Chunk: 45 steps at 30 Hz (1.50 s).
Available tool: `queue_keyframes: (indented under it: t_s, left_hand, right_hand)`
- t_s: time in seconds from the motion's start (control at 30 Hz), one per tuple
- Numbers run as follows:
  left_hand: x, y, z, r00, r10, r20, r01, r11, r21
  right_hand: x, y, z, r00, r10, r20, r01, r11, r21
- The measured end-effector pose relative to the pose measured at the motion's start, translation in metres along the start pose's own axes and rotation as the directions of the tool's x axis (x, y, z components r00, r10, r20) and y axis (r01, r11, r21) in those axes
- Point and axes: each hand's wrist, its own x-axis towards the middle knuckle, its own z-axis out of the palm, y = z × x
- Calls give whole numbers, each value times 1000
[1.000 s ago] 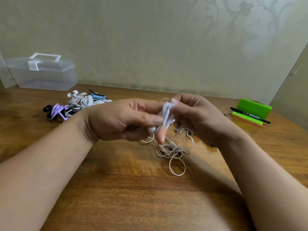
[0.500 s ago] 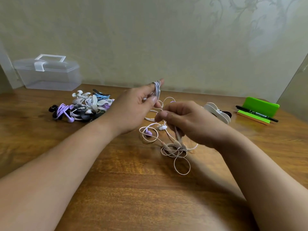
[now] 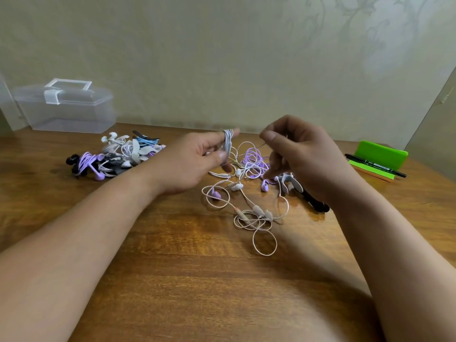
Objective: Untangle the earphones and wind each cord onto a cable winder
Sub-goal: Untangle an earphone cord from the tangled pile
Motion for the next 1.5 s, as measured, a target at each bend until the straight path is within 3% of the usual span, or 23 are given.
queue_keyframes:
  t_s: [0.1, 0.23, 0.4, 0.47, 0.53, 0.63, 0.77, 0.87, 0.93, 1.07, 1.17, 1.3, 1.5]
  left_hand:
    - [-3, 1, 3, 988, -17, 152, 14, 1000, 20]
    - [-11, 16, 5, 931, 21, 366, -28, 999, 16]
    - [-16, 24, 3, 820, 198, 538, 33, 920, -390]
    - [-17, 28, 3, 830, 279, 483, 62, 815, -576]
    - [-17, 30, 2, 893, 294, 341, 24, 724, -689]
    - [-9, 26, -1, 978, 165, 129, -6, 640, -769]
    - [1, 15, 5, 997, -34, -66, -21, 725, -688]
    - [1, 17, 8, 979, -62, -194, -51, 848, -527]
    - [1, 15, 12, 970, -42, -240, -51, 927, -372]
    - [4, -1, 17, 974, 26, -226, -34, 999, -32]
    - [0, -2, 18, 990, 52, -132, -29, 985, 168]
    - [-4, 3, 15, 996, 50, 80, -54, 997, 62]
    - [-4, 7, 15, 985, 21, 170, -14, 999, -42]
  right_hand:
    - [4, 3, -2, 999, -25, -23, 27, 991, 128]
    - [6, 6, -5, 996, -76, -39, 80, 992, 95]
    - [6, 8, -2, 997, -55, -54, 63, 988, 143]
    - [4, 8, 4, 999, -2, -47, 10, 984, 180]
    - [2, 12, 11, 1000, 16, -11, -14, 989, 150]
    - [-2, 15, 25, 997, 20, 71, -21, 1000, 15]
    - [-6, 12, 38, 996, -11, 92, 20, 995, -100]
    - [-7, 9, 43, 987, 26, 156, 14, 968, -249]
    - [-8, 6, 45, 980, 43, 196, 6, 969, -245]
    - [-11, 4, 45, 968, 49, 248, 60, 907, -416]
    - [-11, 4, 42, 990, -18, 142, 74, 913, -401]
    - [-5, 1, 29, 992, -126, -13, 114, 935, -336]
    - [-4, 5, 23, 981, -193, -10, 180, 934, -307]
